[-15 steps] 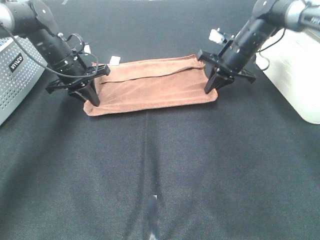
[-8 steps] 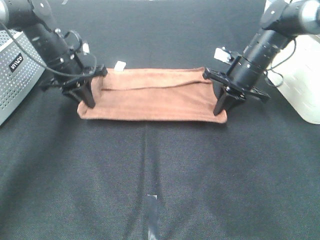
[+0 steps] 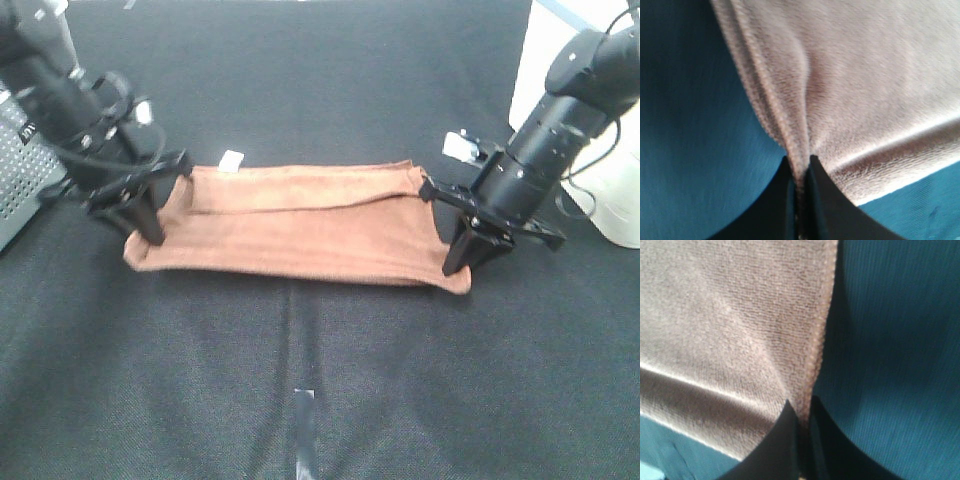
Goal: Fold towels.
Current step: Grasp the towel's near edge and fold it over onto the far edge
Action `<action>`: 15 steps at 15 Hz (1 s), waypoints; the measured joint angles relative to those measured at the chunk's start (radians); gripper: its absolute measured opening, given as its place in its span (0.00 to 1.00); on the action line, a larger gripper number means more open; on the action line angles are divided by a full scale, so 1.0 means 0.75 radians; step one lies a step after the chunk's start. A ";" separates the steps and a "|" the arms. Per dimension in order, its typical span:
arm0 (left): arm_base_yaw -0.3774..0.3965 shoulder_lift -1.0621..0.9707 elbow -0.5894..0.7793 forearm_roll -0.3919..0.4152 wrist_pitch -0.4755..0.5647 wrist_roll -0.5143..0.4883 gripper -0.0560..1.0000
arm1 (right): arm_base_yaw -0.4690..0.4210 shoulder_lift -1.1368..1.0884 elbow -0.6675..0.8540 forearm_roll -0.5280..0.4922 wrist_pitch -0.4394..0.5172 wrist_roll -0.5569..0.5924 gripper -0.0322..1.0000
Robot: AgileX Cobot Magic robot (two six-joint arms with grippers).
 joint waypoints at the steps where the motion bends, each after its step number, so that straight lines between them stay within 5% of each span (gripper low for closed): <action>1: 0.000 -0.028 0.093 0.001 -0.049 0.001 0.08 | 0.003 -0.016 0.029 0.001 -0.004 -0.001 0.03; 5: 0.000 -0.061 0.159 0.001 -0.184 0.004 0.08 | 0.003 -0.024 0.019 -0.001 -0.032 -0.012 0.03; 15: 0.004 0.123 -0.339 0.073 -0.281 -0.116 0.08 | 0.003 0.225 -0.724 -0.037 0.044 0.001 0.03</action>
